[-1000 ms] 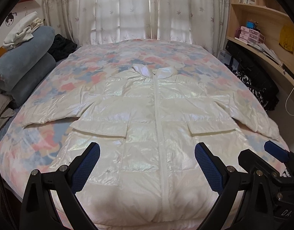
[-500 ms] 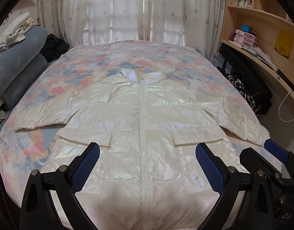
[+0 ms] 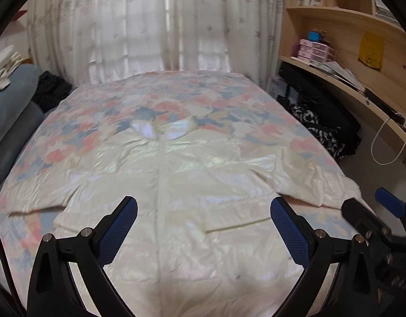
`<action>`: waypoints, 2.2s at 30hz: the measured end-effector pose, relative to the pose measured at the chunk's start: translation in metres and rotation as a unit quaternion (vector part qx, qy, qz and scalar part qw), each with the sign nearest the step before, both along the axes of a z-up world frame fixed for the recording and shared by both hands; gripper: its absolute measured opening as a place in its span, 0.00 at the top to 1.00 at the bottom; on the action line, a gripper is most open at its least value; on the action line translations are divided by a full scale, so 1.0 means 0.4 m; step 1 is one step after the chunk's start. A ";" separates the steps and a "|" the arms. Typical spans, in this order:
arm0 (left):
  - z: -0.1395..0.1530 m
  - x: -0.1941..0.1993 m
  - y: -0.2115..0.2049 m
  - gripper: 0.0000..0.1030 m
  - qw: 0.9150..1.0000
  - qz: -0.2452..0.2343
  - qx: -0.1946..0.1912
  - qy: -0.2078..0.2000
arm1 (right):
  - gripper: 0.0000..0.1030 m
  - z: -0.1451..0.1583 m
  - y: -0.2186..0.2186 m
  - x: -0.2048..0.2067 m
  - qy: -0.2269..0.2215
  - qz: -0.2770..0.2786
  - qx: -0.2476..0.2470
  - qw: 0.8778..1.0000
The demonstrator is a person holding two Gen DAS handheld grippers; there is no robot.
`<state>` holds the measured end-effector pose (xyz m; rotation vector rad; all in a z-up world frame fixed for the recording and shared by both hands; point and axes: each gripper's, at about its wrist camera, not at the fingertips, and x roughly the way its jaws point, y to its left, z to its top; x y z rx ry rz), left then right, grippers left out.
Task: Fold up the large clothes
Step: 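Move the right gripper to the sleeve cuff and grasp it, then lift the sleeve with the right gripper and fold it across the chest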
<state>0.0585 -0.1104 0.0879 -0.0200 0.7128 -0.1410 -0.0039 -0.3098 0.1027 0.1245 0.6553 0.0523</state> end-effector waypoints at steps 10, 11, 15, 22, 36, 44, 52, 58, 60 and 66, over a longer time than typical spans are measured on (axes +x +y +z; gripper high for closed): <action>0.018 0.123 -0.176 0.03 0.999 -0.027 0.020 -0.028 | 0.00 -0.001 -0.267 0.078 0.008 -0.127 -0.008 0.992; 0.011 0.134 -0.188 0.03 0.999 -0.027 0.021 -0.022 | 0.00 -0.008 -0.290 0.088 0.013 -0.131 -0.002 0.991; -0.039 0.212 -0.255 0.03 0.999 -0.039 0.014 0.009 | 0.00 -0.054 -0.406 0.120 0.025 -0.170 0.059 0.983; -0.184 0.330 -0.343 0.03 0.998 -0.047 -0.013 0.046 | 0.00 -0.204 -0.558 0.184 0.089 -0.219 0.153 0.960; -0.411 0.453 -0.493 0.05 0.991 -0.075 0.001 0.109 | 0.12 -0.565 -0.768 0.200 0.167 -0.327 0.291 0.883; -0.390 0.438 -0.476 0.27 0.991 -0.076 -0.002 0.109 | 0.89 -0.579 -0.798 0.250 0.154 -0.320 0.327 0.876; -0.257 0.350 -0.315 0.28 0.995 -0.077 -0.016 0.063 | 0.92 -0.228 -0.653 0.233 0.027 -0.253 0.246 0.935; -0.168 0.263 -0.134 0.28 0.999 -0.042 -0.013 0.024 | 0.92 0.065 -0.389 0.247 -0.059 -0.116 0.179 0.975; -0.149 0.242 -0.071 0.28 1.000 -0.022 -0.011 0.014 | 0.92 0.119 -0.291 0.265 -0.065 -0.076 0.161 0.982; -0.143 0.200 0.189 0.24 0.997 0.069 -0.035 0.005 | 0.92 0.129 -0.003 0.348 -0.041 0.018 0.103 0.994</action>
